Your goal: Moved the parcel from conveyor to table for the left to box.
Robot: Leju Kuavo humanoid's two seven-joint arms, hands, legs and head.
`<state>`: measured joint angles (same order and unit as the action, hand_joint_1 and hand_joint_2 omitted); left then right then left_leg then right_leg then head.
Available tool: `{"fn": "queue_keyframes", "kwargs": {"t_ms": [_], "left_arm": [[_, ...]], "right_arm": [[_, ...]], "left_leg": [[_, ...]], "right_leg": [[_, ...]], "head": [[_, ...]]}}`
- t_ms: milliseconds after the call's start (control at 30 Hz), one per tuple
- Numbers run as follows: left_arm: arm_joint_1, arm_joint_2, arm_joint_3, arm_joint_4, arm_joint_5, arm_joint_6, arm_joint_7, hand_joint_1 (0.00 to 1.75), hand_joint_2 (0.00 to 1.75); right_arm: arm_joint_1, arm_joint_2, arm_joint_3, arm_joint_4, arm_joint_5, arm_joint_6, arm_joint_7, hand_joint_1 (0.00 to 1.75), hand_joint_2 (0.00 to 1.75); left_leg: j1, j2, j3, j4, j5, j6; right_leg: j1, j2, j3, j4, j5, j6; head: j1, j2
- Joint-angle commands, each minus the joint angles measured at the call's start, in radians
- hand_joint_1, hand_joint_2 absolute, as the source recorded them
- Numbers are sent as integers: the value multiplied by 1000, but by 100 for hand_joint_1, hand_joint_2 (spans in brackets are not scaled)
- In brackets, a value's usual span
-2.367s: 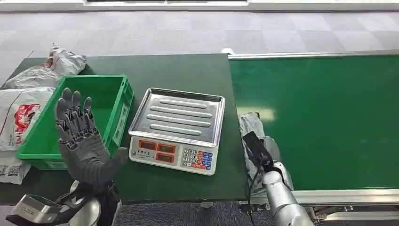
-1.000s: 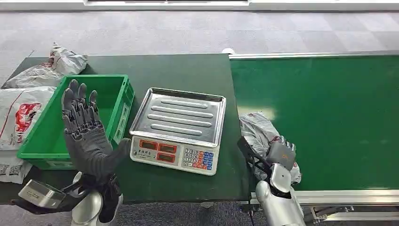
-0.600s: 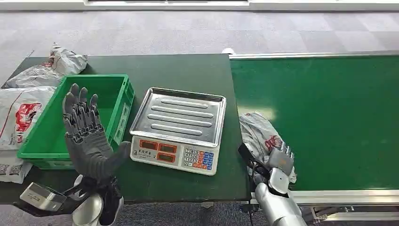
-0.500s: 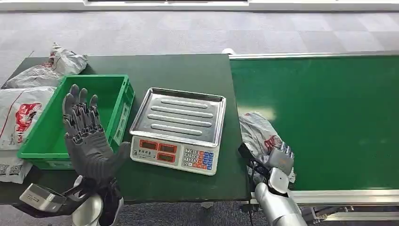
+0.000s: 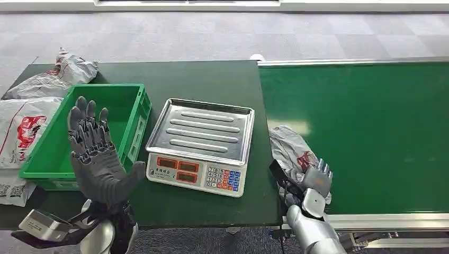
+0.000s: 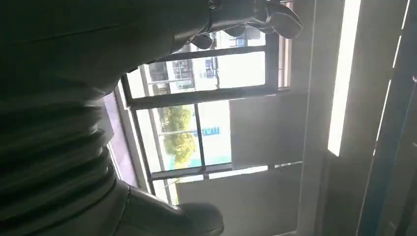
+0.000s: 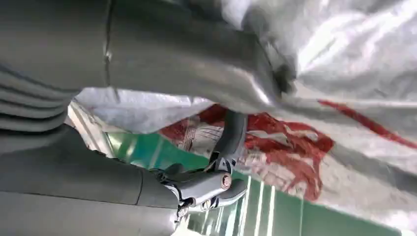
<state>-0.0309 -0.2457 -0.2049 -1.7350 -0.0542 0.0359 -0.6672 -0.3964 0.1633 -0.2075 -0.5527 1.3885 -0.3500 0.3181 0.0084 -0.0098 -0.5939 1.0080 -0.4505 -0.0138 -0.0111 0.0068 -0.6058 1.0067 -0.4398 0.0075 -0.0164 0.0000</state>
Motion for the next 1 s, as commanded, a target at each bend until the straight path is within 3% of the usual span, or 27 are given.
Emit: {"fn": "queue_keyframes", "kwargs": {"t_ms": [33, 133, 167, 300, 533, 567, 600, 1000], "left_arm": [[-59, 46, -3, 105, 7, 0, -31, 0, 175], [-51, 44, 6, 87, 6, -6, -31, 0, 175], [-48, 40, 12, 80, 4, -8, -31, 0, 175], [-51, 29, 24, 63, -2, -10, -31, 0, 175], [-75, 24, 25, 60, -5, 3, -31, 0, 175], [-75, 23, 26, 61, -5, 3, -31, 0, 175], [-77, 22, 26, 63, -5, 4, -31, 0, 175], [-95, 15, 25, 81, -6, 3, -31, 0, 175]], "right_arm": [[-95, 16, -74, 219, -185, 347, -452, 0, 175], [-117, 37, -44, 227, -200, 371, -489, 0, 175], [-121, 39, -27, 224, -216, 383, -512, 0, 175], [-127, 36, 24, 215, -285, 407, -584, 0, 175], [-147, 45, 55, 223, -352, 434, -637, 0, 175], [-148, 44, 54, 224, -369, 437, -646, 28, 175], [-148, 43, 59, 224, -374, 434, -649, 175, 175], [-145, 32, 76, 212, -431, 408, -660, 175, 175]], "left_leg": [[0, 1, 3, -2, 1, 0], [1, 11, 8, -3, -2, -2], [1, 19, 3, -1, -5, -3], [4, 30, 5, -2, -9, -4], [10, 37, 8, -2, -10, -9], [10, 37, 8, -2, -10, -9], [11, 38, 9, -2, -10, -10], [15, 36, 10, -5, -10, -15]], "right_leg": [[0, -1, 3, -2, 1, -1], [2, 9, 4, -4, 4, -2], [1, 19, 3, 0, 3, -3], [1, 29, 3, -1, 5, -6], [6, 38, 2, 0, 6, -10], [7, 37, 2, 0, 6, -11], [7, 39, 2, 0, 5, -11], [11, 37, 2, 0, 4, -16]], "head": [[0, 0], [0, 0], [0, 0], [0, 0], [0, 0], [0, 0], [0, 0], [0, 0]]}}
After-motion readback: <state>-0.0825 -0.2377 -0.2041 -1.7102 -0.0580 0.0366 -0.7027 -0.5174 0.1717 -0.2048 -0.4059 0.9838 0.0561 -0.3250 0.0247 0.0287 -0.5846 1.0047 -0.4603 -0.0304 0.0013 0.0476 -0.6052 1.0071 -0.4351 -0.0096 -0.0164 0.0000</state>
